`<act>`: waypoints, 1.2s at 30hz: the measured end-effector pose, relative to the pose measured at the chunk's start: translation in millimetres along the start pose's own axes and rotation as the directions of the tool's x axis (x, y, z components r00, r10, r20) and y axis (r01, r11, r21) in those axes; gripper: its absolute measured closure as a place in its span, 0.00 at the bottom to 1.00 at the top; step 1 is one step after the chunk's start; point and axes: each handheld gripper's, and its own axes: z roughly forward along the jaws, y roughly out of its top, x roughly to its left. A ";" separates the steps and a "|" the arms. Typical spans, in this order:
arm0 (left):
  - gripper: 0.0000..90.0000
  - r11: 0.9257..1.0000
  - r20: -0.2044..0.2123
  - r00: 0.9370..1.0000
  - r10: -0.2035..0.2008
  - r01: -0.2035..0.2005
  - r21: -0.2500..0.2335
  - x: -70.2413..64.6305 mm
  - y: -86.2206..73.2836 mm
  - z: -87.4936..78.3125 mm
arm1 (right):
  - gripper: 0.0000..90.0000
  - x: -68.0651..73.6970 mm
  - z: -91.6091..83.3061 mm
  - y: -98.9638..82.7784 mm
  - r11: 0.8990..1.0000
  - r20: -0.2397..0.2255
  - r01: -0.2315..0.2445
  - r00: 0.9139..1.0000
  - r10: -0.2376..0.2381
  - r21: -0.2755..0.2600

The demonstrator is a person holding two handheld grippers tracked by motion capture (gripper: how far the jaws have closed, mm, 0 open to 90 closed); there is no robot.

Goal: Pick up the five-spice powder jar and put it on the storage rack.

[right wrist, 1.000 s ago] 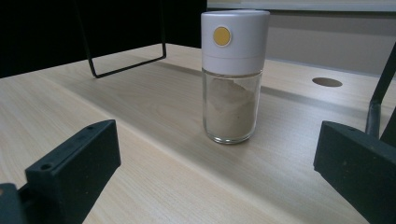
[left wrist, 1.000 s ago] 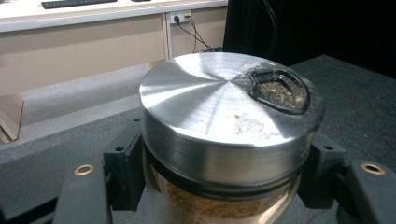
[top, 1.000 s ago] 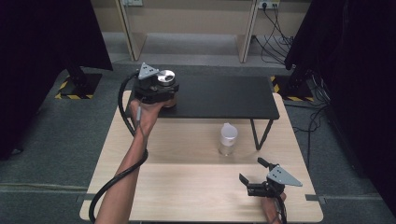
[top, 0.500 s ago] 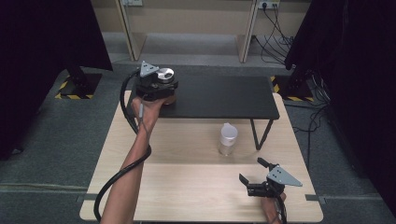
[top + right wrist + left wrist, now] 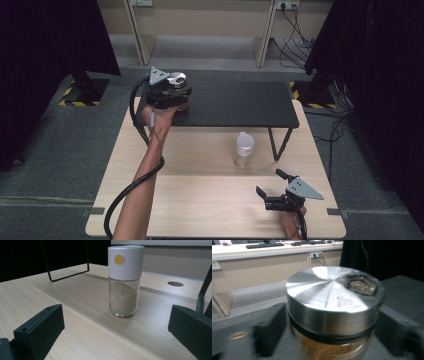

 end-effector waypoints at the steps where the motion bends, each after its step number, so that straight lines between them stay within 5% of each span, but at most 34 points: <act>1: 0.07 1.000 -0.001 1.000 0.000 0.000 -0.007 0.5 -1.7 -0.7 | 0.01 -0.1 0.2 0.4 1.000 -0.002 0.000 1.000 0.000 0.003; 18: 0.02 0.999 0.038 0.999 -0.008 0.010 -0.053 5.2 -11.6 -18.1 | 0.01 0.4 0.3 0.8 1.000 -0.001 0.005 1.000 -0.005 0.004; 36: 0.03 0.994 0.153 0.988 0.002 0.014 -0.107 15.8 -39.1 -62.1 | 0.01 3.4 2.0 3.8 0.999 -0.004 0.029 1.000 -0.029 0.023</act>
